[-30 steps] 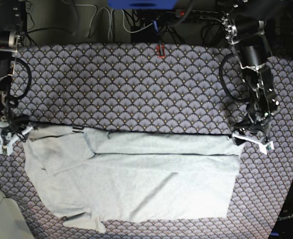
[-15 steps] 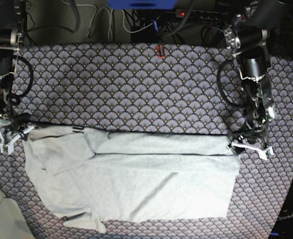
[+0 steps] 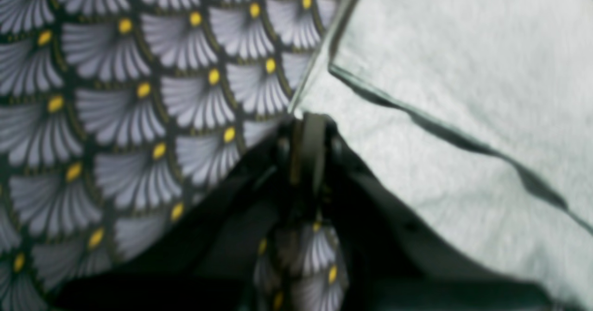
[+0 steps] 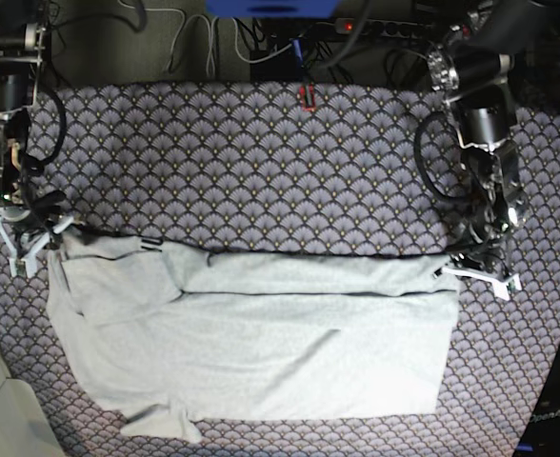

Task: Fold the T-shirt properly
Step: 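Drag the folded shirt with both grippers toward the arm bases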

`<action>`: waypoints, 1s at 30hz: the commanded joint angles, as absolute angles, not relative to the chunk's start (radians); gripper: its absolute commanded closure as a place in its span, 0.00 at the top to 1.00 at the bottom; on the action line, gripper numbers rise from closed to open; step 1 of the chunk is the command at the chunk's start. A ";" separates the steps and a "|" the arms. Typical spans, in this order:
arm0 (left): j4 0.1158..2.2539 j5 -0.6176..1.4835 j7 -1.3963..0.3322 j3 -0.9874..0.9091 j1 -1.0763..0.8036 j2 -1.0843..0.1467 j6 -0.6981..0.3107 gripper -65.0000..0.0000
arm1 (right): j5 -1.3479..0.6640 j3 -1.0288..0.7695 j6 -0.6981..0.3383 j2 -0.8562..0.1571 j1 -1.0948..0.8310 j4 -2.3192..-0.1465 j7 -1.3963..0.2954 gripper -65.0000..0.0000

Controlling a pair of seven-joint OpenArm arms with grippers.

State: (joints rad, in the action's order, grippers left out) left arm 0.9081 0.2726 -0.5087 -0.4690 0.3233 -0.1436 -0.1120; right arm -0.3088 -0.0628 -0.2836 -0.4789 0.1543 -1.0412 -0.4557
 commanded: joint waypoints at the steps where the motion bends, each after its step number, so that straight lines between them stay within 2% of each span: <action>1: 0.955 0.265 -0.561 -0.467 0.328 -0.148 -0.111 0.01 | -0.309 -0.061 -0.298 -0.487 0.150 -1.079 -0.535 0.00; 5: 1.107 0.265 -0.659 -0.467 0.277 -0.150 -0.111 0.01 | -0.309 -0.102 -0.298 -0.487 0.119 -1.161 -0.604 0.00; 13: 1.302 0.263 -0.751 -0.469 0.143 -0.197 -0.111 0.01 | -0.309 -0.159 -0.298 -0.522 0.008 -1.251 -0.611 0.00; 19: 1.409 0.265 -0.805 -0.473 0.062 -0.243 -0.111 0.01 | -0.309 -0.160 -0.298 -0.545 -0.088 -1.348 -0.611 0.00; 30: 1.543 0.265 -0.885 -0.582 -0.096 -0.243 -0.114 0.01 | -0.309 -0.259 -0.300 -0.542 -0.246 -1.471 -0.611 0.00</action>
